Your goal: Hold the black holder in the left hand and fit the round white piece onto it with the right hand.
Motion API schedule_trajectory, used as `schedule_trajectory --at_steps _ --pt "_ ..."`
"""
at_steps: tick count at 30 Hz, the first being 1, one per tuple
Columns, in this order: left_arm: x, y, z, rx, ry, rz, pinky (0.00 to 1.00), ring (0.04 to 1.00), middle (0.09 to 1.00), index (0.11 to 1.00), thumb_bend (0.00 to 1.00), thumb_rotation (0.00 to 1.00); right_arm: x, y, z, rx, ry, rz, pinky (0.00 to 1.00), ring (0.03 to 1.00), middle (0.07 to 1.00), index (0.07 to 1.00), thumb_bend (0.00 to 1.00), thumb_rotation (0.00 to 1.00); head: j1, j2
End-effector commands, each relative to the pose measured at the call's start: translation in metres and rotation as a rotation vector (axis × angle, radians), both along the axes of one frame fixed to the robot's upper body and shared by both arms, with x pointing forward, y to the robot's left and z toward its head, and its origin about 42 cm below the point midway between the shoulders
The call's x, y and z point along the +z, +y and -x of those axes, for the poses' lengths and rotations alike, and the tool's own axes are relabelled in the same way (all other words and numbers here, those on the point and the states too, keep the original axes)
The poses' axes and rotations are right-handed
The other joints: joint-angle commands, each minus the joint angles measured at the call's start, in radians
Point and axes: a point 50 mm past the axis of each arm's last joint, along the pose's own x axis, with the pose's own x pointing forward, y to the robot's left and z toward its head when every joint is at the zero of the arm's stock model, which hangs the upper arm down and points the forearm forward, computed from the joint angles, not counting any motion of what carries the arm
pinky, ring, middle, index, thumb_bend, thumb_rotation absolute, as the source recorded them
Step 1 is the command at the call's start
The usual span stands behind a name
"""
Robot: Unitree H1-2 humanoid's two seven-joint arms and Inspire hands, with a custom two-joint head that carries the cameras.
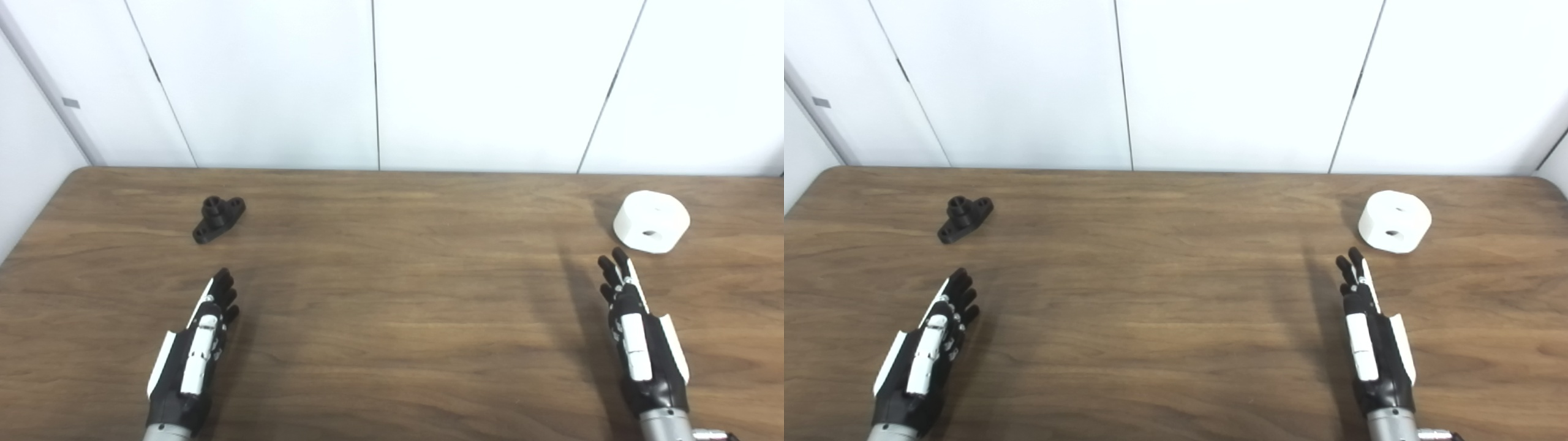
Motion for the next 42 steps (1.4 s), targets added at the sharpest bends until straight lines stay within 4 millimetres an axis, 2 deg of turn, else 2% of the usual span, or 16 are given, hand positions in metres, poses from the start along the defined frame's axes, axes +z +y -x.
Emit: schedule_trajectory --at_steps 1,12,17,19,23,26,31,37,42 --pt "0.006 0.003 0.003 0.008 -0.002 -0.016 1.00 1.000 1.000 1.000 0.16 1.00 -0.024 0.007 0.014 -0.013 0.080 -0.043 1.00 1.000 0.959 0.987 0.55 1.00 0.001 0.001" --pt "0.006 0.002 0.004 0.000 -0.010 -0.015 1.00 1.000 1.000 1.000 0.15 1.00 -0.024 0.006 0.015 -0.015 0.075 -0.032 1.00 0.990 0.948 0.984 0.56 1.00 0.011 0.004" --pt "0.004 -0.001 0.003 0.012 -0.012 -0.012 1.00 1.000 1.000 1.000 0.15 1.00 -0.024 0.002 0.015 -0.014 0.087 -0.031 1.00 0.992 0.951 0.985 0.57 1.00 0.053 -0.007" --pt "0.003 -0.004 0.003 0.017 -0.016 -0.027 1.00 1.000 1.000 1.000 0.17 1.00 -0.024 0.000 0.015 -0.012 0.090 -0.032 1.00 0.992 0.952 0.986 0.57 1.00 0.104 -0.022" --pt "0.001 -0.007 0.003 -0.004 -0.031 -0.091 1.00 1.000 1.000 1.000 0.19 1.00 -0.025 -0.003 0.014 -0.004 0.090 -0.046 1.00 0.999 0.977 0.999 0.54 1.00 0.153 -0.042" --pt "-0.005 -0.008 0.004 -0.004 -0.016 -0.091 1.00 1.000 1.000 1.000 0.24 1.00 -0.028 -0.006 0.013 -0.001 0.081 -0.041 1.00 1.000 0.984 1.000 0.53 1.00 0.184 -0.061" --pt "-0.012 -0.013 0.005 0.004 0.007 -0.093 1.00 1.000 1.000 1.000 0.28 1.00 -0.032 -0.008 0.012 0.004 0.098 -0.066 1.00 1.000 0.998 1.000 0.52 1.00 0.259 -0.113" --pt "-0.018 -0.014 0.004 0.001 0.018 -0.098 1.00 1.000 1.000 0.999 0.34 0.93 -0.033 -0.008 0.009 0.017 0.084 -0.063 1.00 1.000 1.000 1.000 0.53 1.00 0.294 -0.145" --pt "-0.017 -0.016 0.002 0.009 0.016 -0.087 1.00 1.000 1.000 0.981 0.32 0.85 -0.034 -0.008 0.009 -0.007 0.084 -0.056 1.00 1.000 0.966 1.000 0.54 1.00 0.301 -0.148"
